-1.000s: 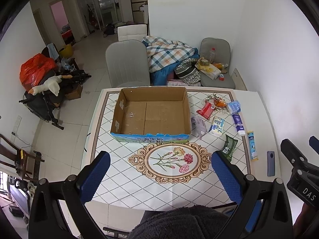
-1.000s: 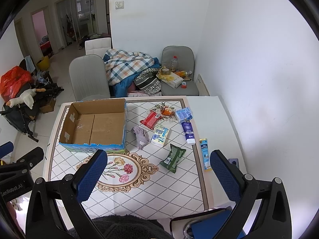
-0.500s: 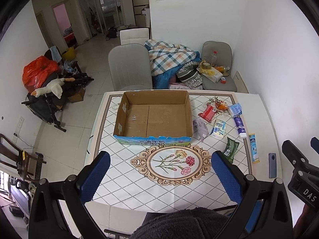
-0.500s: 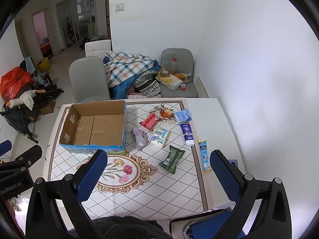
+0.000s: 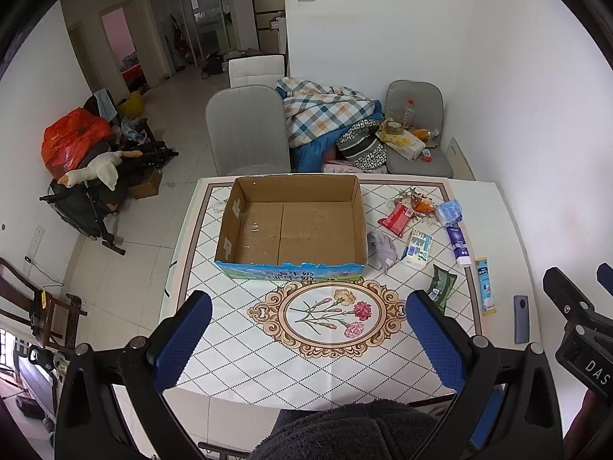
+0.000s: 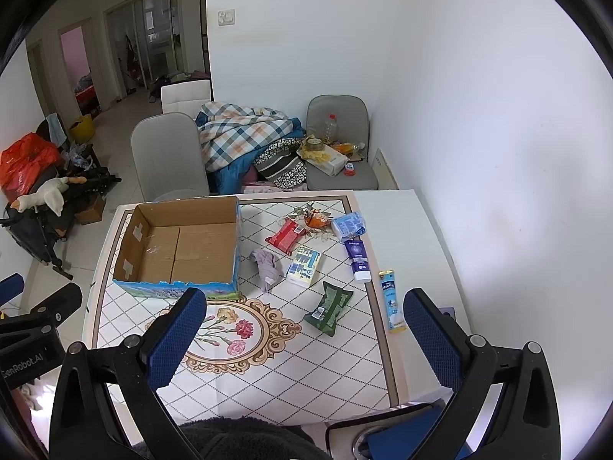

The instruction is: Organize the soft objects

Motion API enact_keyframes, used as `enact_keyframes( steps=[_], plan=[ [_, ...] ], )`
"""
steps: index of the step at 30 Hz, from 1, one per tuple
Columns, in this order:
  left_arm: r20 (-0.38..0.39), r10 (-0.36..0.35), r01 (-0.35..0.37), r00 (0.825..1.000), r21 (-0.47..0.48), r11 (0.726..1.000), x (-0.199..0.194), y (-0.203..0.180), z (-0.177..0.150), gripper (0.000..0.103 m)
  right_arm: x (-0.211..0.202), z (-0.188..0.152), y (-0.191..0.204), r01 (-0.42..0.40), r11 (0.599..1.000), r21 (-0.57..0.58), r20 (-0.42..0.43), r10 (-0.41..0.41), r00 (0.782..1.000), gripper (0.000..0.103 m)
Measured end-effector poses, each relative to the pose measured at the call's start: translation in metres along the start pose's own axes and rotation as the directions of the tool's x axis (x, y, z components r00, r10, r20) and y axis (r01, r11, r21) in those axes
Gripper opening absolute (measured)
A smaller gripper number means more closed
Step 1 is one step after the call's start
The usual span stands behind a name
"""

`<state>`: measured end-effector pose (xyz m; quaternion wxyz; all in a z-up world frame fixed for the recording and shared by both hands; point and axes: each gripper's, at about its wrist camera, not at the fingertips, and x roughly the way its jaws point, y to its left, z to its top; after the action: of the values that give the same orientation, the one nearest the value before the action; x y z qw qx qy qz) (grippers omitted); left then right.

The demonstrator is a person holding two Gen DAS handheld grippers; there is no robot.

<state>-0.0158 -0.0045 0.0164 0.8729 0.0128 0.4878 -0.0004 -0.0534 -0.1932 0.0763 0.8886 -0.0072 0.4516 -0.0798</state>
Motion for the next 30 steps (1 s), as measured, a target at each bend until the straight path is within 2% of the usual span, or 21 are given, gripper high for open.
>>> enact_keyframes(
  steps=[30],
  plan=[
    [0.002, -0.003, 0.003, 1.000, 0.001, 1.000, -0.0022, 0.0001, -0.0026, 0.103, -0.0042, -0.0038, -0.0062, -0.002, 1.000, 0.010, 0.009, 0.002, 1.000, 0.103]
  ],
)
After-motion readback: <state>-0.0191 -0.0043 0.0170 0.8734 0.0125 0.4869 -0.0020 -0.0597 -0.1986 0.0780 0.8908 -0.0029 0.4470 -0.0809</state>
